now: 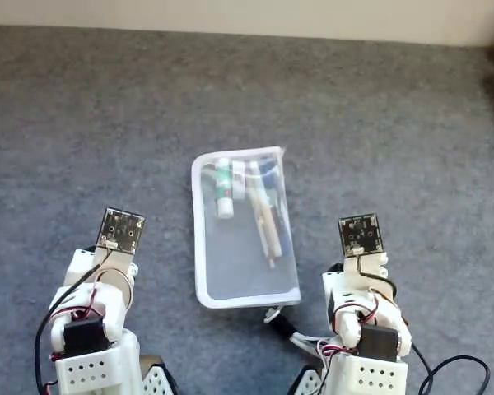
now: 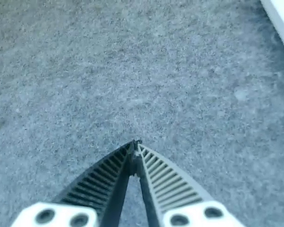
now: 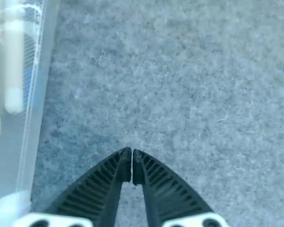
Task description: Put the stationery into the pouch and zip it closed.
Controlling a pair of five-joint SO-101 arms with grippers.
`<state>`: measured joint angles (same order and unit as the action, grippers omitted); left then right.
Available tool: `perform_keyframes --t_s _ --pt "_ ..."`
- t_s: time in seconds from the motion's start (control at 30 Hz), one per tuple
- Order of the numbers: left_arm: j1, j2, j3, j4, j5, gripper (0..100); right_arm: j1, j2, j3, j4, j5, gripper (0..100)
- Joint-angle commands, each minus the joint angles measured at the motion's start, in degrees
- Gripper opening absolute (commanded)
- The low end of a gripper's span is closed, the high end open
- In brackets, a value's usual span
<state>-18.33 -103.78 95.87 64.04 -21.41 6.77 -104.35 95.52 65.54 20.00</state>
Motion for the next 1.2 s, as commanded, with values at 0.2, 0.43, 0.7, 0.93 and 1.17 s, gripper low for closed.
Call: perform_keyframes --t_s 0.2,0.43,0.7,0.93,1.17 --pt "-0.57 -0.22 1.27 9.14 0.53 1 -3.12 -0.40 8.22 0.40 -15.21 0.4" --pt "-0.66 -0.31 1.27 12.13 0.53 1 -2.86 -0.75 8.13 6.46 -4.57 0.4" --pt "-0.66 -0.31 1.27 12.13 0.53 1 -3.12 -0.75 8.13 6.55 -2.46 0.4" --pt "-0.66 -0.31 1.27 12.13 0.53 1 -3.12 -0.75 8.13 6.55 -2.46 0.4" --pt "-0.48 -0.40 1.27 12.13 0.53 1 -3.12 -0.75 8.13 6.55 -2.46 0.4"
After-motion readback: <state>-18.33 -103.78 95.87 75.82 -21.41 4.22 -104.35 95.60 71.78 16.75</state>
